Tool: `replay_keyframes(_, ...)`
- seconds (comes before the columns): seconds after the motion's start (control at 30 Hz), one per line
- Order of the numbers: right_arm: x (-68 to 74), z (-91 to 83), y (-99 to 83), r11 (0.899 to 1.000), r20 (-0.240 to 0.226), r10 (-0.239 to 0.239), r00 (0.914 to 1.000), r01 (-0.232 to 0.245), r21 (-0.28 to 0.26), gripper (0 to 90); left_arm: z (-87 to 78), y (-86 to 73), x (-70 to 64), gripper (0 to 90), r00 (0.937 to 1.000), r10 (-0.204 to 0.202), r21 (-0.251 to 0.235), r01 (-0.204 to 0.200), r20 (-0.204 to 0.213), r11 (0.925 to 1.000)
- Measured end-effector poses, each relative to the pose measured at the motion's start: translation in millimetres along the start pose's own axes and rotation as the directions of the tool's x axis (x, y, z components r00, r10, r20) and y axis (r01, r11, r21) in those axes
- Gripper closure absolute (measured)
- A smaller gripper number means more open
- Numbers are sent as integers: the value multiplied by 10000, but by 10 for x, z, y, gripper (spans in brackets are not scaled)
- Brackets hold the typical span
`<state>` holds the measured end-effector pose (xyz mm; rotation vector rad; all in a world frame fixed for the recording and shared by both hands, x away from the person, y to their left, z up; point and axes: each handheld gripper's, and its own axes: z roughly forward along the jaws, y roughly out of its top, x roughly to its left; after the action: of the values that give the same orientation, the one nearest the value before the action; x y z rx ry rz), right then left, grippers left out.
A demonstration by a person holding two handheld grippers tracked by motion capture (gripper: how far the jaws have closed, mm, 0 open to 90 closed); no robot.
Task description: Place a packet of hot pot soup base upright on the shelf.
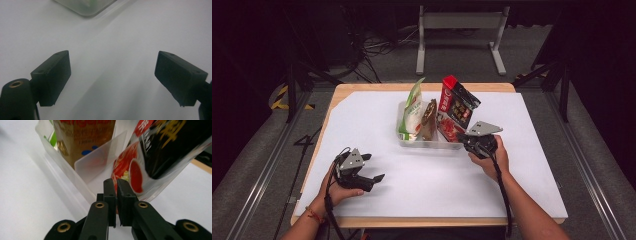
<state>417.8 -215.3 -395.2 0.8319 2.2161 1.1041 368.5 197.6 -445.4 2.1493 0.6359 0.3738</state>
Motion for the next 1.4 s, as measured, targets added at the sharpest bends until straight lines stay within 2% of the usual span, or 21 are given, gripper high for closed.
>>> replay_keyframes(0.4,-1,-54,32,9998,118,-136,9998,138,-125,855,-24,0,-3,145,9999,88,-72,-88,-60,9999)
replay_keyframes(0.67,24,-78,56,9990,224,-439,9988,441,-57,839,-17,-6,-4,144,9998,169,46,-169,-38,9998)
replay_keyframes(1.1,55,-125,92,9972,108,-740,9972,741,-96,739,-11,-5,-19,144,9998,218,98,-218,16,9997)
replay_keyframes(1.3,62,-138,92,9974,158,-717,9973,718,-24,694,-6,-2,-31,143,9997,262,129,-262,5,9996)
replay_keyframes(1.4,73,-140,53,9959,75,-866,9962,864,262,673,-8,1,-43,143,9994,356,173,-356,11,9992)
